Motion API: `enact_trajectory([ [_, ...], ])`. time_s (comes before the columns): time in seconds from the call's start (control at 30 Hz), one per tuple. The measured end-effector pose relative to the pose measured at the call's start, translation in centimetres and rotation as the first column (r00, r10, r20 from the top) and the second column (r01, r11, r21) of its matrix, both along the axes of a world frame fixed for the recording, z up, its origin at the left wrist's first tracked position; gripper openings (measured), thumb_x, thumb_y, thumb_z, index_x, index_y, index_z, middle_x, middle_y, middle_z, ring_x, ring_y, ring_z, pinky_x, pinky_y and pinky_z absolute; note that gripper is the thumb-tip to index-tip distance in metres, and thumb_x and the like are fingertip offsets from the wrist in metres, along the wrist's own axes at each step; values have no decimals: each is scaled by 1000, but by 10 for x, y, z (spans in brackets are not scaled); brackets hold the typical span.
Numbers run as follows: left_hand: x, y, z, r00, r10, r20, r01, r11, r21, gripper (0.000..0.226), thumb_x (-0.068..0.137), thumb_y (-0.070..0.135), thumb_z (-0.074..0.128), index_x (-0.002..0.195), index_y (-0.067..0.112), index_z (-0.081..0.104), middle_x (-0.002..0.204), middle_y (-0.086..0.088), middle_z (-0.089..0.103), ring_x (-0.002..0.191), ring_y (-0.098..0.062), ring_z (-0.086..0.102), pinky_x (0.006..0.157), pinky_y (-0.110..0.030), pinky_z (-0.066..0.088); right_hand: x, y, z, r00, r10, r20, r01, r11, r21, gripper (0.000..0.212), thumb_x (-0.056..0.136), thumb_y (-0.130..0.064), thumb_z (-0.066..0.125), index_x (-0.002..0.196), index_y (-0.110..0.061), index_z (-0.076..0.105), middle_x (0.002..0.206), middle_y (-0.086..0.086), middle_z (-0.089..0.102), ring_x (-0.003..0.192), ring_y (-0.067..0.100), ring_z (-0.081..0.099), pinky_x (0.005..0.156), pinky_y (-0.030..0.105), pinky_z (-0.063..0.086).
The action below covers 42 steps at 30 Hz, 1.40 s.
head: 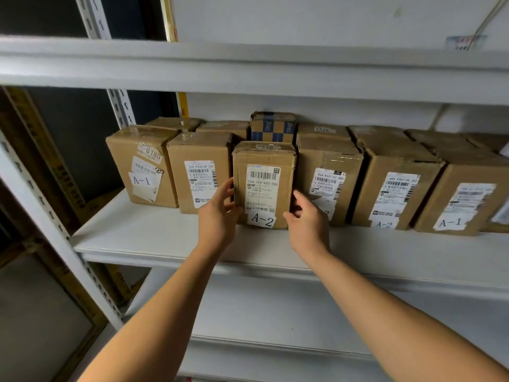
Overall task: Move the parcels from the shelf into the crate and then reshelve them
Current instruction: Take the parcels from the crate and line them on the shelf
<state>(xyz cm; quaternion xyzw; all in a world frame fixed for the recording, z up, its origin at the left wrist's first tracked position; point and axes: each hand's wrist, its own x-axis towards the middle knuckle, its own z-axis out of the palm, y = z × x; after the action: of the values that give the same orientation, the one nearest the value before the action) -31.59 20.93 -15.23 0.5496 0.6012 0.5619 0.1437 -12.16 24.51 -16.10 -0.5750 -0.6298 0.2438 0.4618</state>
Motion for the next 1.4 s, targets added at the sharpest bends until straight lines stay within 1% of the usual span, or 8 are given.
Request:
enact_trajectory([
  [0.2,-3,18,-9,998,56,29,-55,998,-20,71,89,-5,68,144,38,59,123,10,72,95,-3,75,76,-13,58,-17,9,0,995,-91,43,90,996,24,54,98,-14,71,150,-25,59,132,7,73,114,26,70,98,36,56],
  [0.33,2,23,-11,995,94,-17,-94,996,-3,73,88,-7,63,144,40,57,124,4,74,100,-15,75,85,-35,64,-23,14,0,991,-126,43,126,992,14,52,100,-18,69,150,-24,59,134,11,72,120,32,68,102,42,55],
  [0.53,4,25,-13,982,138,-126,-138,990,6,73,88,-5,60,148,37,53,122,0,75,104,-20,73,85,-42,64,-30,10,-1,990,-138,34,138,990,8,50,102,-16,64,152,-22,56,137,11,70,122,33,66,104,46,54],
  [0.8,28,-24,-9,957,274,-99,-274,962,14,29,97,37,72,120,23,63,105,4,76,94,-17,72,75,-29,46,25,-31,-2,990,29,-140,-19,997,70,30,98,-5,69,127,-12,74,113,-6,75,99,-3,68,98,26,58],
  [0.9,62,-49,-18,986,123,-112,-114,990,83,22,98,34,72,115,19,72,104,4,76,90,-13,73,78,-29,56,77,-59,-9,999,-4,-48,11,990,144,22,98,-6,71,118,-12,77,109,-7,77,99,-6,70,89,12,55],
  [1.1,177,-76,-31,940,-268,-210,289,954,78,31,98,28,74,127,19,72,120,3,74,102,-13,72,88,-34,60,202,-138,-32,970,-221,98,202,964,171,26,98,-9,73,123,-13,75,116,-5,76,99,5,70,89,12,54],
  [1.27,313,-116,-50,776,-529,-343,559,829,-17,33,97,28,76,128,20,72,121,4,74,100,-10,70,82,-21,54,322,-229,-59,922,-380,74,381,925,10,35,102,-19,70,137,-23,68,133,-11,69,117,3,63,99,18,51],
  [1.4,439,-170,-82,584,-710,-394,715,679,-163,35,92,24,80,126,20,74,122,1,75,100,-15,69,87,-16,50,424,-327,-95,832,-549,74,554,824,-121,42,100,-21,72,141,-25,66,132,-12,68,117,4,62,98,6,42],
])
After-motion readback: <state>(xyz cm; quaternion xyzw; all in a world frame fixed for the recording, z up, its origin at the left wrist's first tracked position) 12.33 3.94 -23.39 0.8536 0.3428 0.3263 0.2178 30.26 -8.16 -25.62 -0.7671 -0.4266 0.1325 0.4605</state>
